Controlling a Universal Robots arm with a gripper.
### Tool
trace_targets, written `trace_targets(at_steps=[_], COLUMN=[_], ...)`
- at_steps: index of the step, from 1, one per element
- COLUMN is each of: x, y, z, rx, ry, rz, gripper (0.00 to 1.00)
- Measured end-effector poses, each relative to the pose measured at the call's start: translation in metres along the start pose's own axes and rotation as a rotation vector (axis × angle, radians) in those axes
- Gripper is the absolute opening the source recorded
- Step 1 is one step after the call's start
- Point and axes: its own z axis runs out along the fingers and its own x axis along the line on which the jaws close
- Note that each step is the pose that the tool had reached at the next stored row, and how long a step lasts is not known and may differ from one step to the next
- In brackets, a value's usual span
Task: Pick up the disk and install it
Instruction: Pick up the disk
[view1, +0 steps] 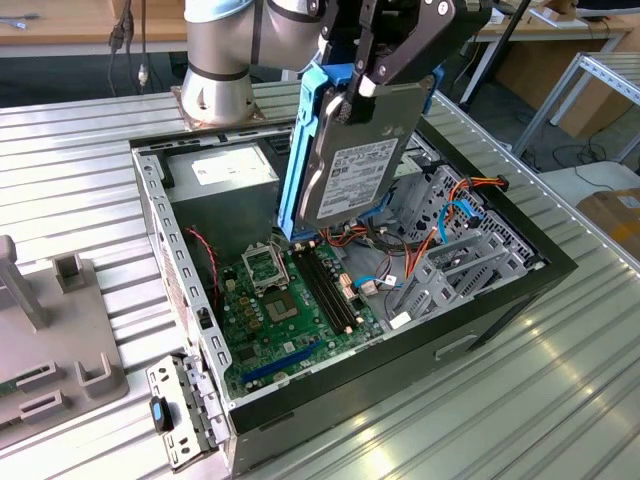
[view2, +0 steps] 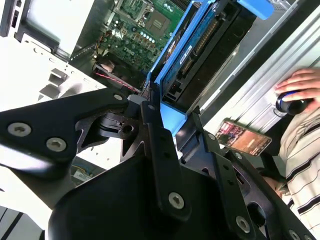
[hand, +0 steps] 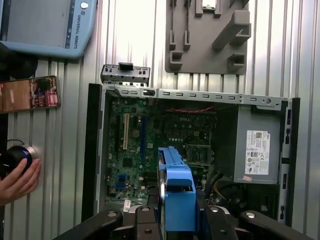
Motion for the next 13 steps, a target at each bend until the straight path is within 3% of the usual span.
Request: trace_targets(at_steps=[8,13], x=[0.0003,0.0009], y=[-0.0002,-0.0137], z=[0.0000,0.0001], rx=[-0.0001,0.0000], ry=[0.0000,0.0000], rz=[0.000,0.000], gripper=[0.36,0.36])
